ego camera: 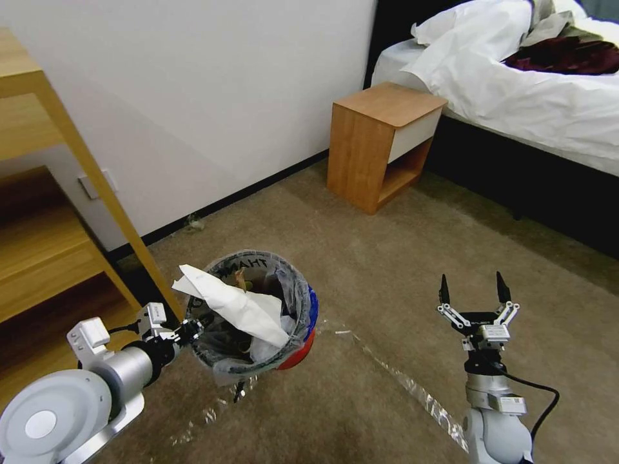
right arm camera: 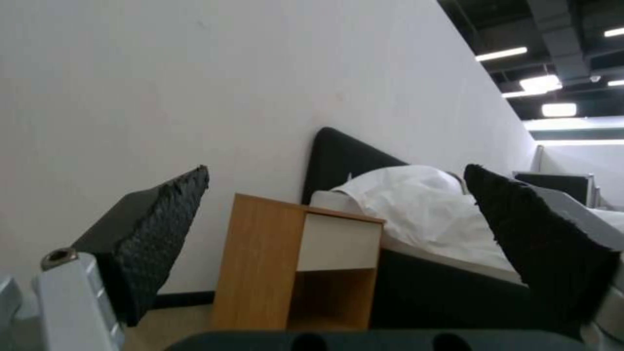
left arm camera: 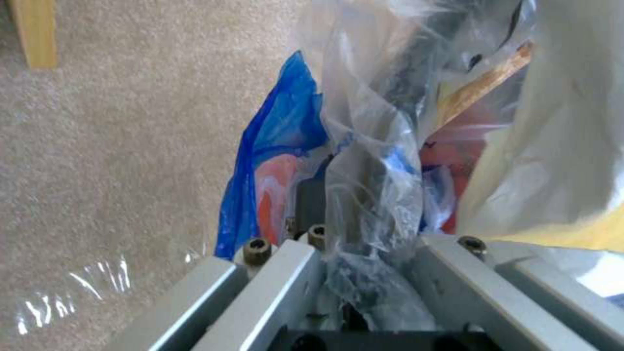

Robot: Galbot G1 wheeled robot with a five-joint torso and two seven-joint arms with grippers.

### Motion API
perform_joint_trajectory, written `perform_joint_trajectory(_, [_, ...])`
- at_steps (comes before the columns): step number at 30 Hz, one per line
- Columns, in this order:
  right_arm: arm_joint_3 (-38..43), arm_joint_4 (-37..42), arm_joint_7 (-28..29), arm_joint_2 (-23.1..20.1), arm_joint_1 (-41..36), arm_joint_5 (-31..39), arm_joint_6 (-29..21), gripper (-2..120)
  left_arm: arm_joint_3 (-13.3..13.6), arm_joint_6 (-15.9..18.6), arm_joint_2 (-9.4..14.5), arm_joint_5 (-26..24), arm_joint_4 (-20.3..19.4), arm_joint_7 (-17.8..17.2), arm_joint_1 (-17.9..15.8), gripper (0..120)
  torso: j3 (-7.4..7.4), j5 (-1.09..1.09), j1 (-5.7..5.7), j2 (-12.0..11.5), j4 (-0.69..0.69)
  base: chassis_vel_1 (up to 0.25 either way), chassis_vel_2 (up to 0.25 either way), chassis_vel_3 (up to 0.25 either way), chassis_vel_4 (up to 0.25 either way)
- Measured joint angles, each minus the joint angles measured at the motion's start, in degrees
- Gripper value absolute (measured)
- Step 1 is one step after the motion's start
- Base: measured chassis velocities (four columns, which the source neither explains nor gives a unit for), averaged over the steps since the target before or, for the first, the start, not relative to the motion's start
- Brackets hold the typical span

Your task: Pick up the trash bin and place the garbage on the floor into it.

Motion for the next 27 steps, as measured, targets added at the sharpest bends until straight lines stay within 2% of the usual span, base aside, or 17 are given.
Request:
perform_joint_trajectory(8, [-0.1, 0.1, 0.4, -0.1, 0.4, -0.3, -0.2, 100, -0.2, 0.0, 0.3, -0.4, -0.2, -0.6, -0.1, 0, -0.02, -0.01, -0.01, 0.0, 0.0, -0.011, 0.014, 0.016, -0.009])
perform_joint_trajectory(27, [0.6, -0.6, -2.6, 1.3, 0.5, -0.9, -0.4, 100, 0.0, 0.0, 0.1, -0.3, 0.0, -0.9, -0.3, 0, -0.02, -0.01, -0.01, 0.0, 0.0, 0.0, 0.0, 0.0, 0.0])
